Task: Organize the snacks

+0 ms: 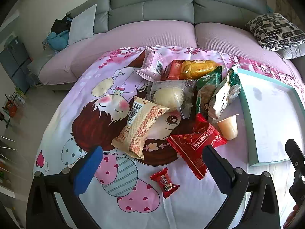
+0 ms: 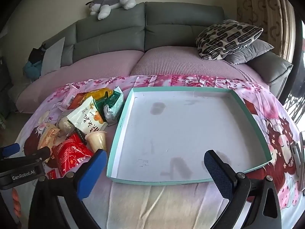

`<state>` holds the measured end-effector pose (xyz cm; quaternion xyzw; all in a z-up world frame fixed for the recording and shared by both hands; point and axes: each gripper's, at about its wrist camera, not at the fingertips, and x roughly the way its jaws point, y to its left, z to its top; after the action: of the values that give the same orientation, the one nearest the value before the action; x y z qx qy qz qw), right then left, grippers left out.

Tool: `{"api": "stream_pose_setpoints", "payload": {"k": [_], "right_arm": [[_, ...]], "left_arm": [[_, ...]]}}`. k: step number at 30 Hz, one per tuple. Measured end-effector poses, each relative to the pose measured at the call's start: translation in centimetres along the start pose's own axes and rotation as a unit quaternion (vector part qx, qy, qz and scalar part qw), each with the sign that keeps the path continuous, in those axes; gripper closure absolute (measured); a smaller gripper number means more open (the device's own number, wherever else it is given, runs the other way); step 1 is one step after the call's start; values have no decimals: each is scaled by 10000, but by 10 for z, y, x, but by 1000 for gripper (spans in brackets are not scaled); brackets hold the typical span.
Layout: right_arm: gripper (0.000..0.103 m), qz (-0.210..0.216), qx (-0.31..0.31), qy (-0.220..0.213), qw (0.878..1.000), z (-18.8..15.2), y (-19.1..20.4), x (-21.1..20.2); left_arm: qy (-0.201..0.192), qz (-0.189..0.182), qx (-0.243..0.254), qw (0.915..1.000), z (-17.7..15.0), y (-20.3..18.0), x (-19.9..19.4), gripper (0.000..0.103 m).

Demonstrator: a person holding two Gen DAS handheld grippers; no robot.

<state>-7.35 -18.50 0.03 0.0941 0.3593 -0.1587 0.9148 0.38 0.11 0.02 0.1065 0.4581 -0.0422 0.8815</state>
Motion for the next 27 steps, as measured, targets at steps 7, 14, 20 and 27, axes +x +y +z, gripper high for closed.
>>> {"api": "stream_pose_setpoints", "payload": {"k": [7, 14, 20, 27], "right_arm": [[0, 24, 24, 11, 10000, -1, -1, 0], [0, 29, 111, 72, 9999, -1, -4, 2], [0, 65, 49, 111, 9999, -2, -1, 4], [0, 37, 32, 117, 9999, -2, -2, 3]], "left_arm": [[27, -82, -40, 10000, -1, 1, 1, 0], [48, -103, -75, 9999, -1, 2, 1, 0], [51, -109, -82, 9999, -1, 2, 2, 0], [85, -226, -119, 9996, -2, 3, 2, 0]]}}
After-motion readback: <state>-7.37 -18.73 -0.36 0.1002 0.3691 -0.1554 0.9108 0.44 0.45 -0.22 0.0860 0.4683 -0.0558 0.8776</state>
